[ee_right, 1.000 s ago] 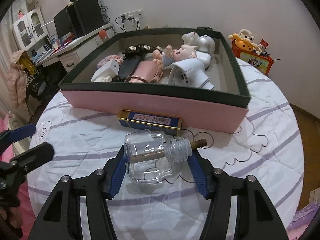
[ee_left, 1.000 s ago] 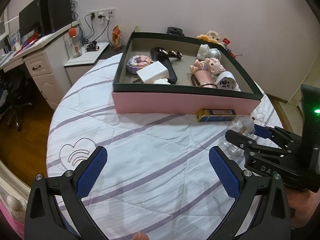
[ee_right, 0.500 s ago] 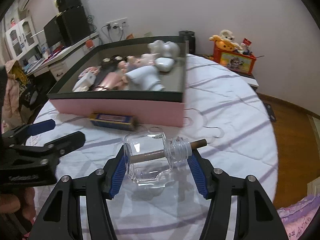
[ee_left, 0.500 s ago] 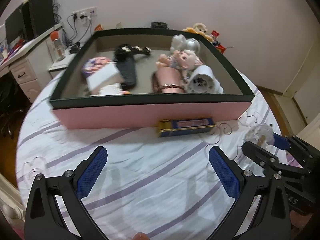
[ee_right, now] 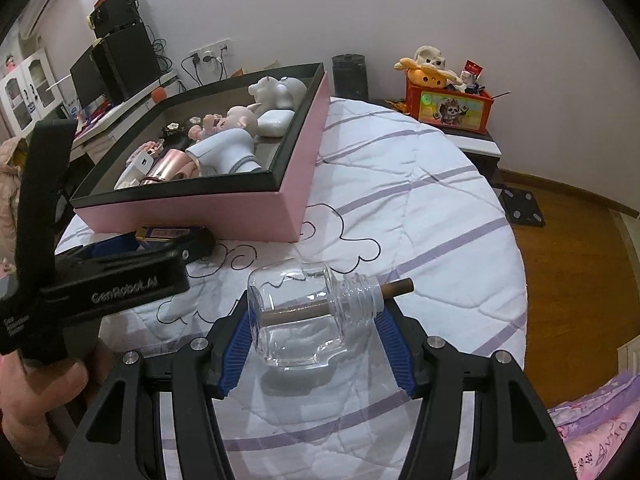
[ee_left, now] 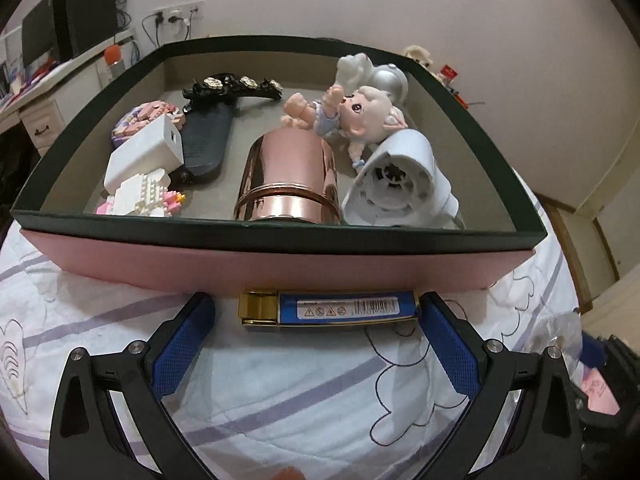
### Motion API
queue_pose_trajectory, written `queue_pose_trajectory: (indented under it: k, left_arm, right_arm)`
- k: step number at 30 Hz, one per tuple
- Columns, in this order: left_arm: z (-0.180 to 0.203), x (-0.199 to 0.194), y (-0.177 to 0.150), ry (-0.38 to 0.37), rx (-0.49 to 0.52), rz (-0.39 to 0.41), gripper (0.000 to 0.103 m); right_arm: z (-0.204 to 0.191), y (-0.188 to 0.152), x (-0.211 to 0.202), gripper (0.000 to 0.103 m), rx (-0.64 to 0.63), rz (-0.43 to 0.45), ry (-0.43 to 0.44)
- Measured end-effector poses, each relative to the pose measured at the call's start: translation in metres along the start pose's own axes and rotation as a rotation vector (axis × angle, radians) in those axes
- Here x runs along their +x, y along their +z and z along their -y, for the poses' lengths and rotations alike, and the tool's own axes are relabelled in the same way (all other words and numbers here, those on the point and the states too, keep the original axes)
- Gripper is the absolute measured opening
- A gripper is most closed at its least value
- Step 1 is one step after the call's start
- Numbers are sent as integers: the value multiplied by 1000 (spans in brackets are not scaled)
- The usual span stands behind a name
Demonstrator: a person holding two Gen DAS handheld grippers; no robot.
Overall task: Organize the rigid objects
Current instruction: 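Grasp the blue battery box with the left gripper while the right lifts the glass bottle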
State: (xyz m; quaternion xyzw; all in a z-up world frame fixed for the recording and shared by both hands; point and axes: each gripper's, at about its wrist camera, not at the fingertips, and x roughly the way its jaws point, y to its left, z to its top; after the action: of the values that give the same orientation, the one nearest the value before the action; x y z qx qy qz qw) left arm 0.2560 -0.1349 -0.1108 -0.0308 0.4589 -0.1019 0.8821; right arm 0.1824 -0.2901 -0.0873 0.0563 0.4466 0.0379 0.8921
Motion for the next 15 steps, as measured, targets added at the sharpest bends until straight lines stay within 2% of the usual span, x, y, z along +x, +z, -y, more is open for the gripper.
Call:
queue_pose_trajectory:
  k: [3,8,15]
  left_arm:
    - [-4,-5,-4,27,8,14,84]
    - [-18,-13,-9,-12,9,10,84]
    - [-44,-36,-19,2,-16,22,84]
  right_arm:
    - [-3,0,1,60,-3,0,8]
    - [-11,1,0,60,-12,5,24]
    - [-24,2,-9,60,-29,18,38]
